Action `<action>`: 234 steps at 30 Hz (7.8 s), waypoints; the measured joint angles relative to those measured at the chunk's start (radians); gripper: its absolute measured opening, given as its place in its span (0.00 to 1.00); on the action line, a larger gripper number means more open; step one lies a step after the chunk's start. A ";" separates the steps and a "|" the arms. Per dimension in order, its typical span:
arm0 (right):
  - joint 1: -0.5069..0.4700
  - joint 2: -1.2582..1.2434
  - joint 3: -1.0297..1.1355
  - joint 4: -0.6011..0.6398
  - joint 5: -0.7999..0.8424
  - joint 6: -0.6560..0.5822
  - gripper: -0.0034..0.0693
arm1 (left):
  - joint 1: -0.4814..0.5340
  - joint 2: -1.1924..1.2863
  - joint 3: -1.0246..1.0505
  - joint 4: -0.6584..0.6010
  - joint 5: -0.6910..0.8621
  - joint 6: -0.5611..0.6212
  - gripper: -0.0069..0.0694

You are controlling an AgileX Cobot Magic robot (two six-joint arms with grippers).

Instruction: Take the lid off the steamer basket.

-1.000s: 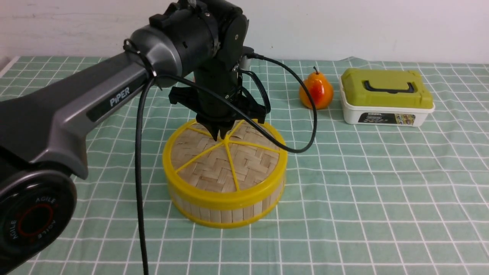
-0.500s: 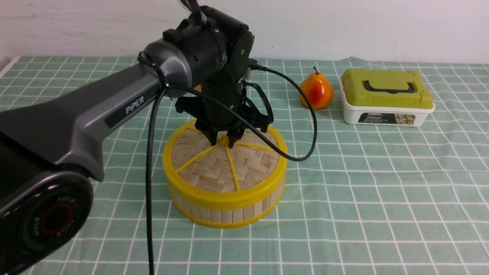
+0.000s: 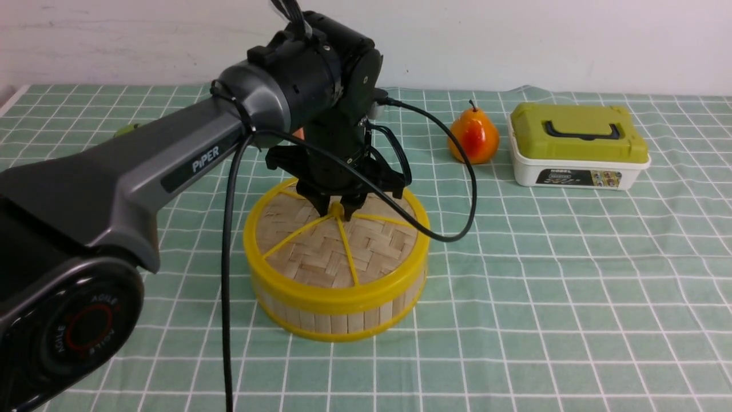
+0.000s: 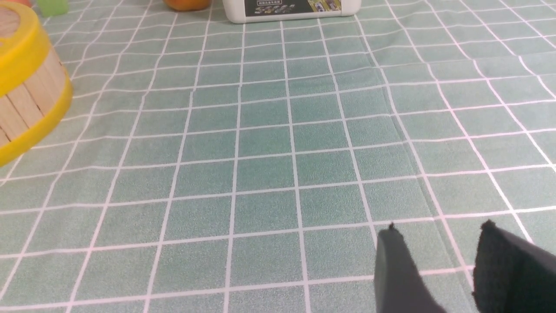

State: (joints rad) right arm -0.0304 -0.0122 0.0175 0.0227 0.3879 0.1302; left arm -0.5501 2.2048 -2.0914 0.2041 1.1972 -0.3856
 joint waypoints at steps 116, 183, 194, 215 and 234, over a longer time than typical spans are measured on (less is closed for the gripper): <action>0.000 0.000 0.000 0.000 0.000 0.000 0.38 | 0.441 -0.576 0.475 -0.171 0.035 0.159 0.07; 0.000 0.000 0.000 0.000 0.000 0.000 0.38 | 0.441 -2.146 1.816 -0.463 -0.768 0.251 0.07; 0.000 0.000 0.000 0.000 0.000 0.000 0.38 | 0.441 -2.215 2.118 -0.285 -0.949 0.234 0.08; 0.000 0.000 0.000 0.000 0.000 0.000 0.38 | 0.471 -2.215 2.121 -0.247 -0.812 0.209 0.10; 0.000 0.000 0.000 0.000 0.000 0.000 0.38 | 0.471 -2.215 2.121 -0.247 -0.809 0.201 0.12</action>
State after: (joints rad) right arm -0.0304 -0.0122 0.0175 0.0227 0.3879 0.1302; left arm -0.0793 -0.0103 0.0295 -0.0432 0.3881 -0.1844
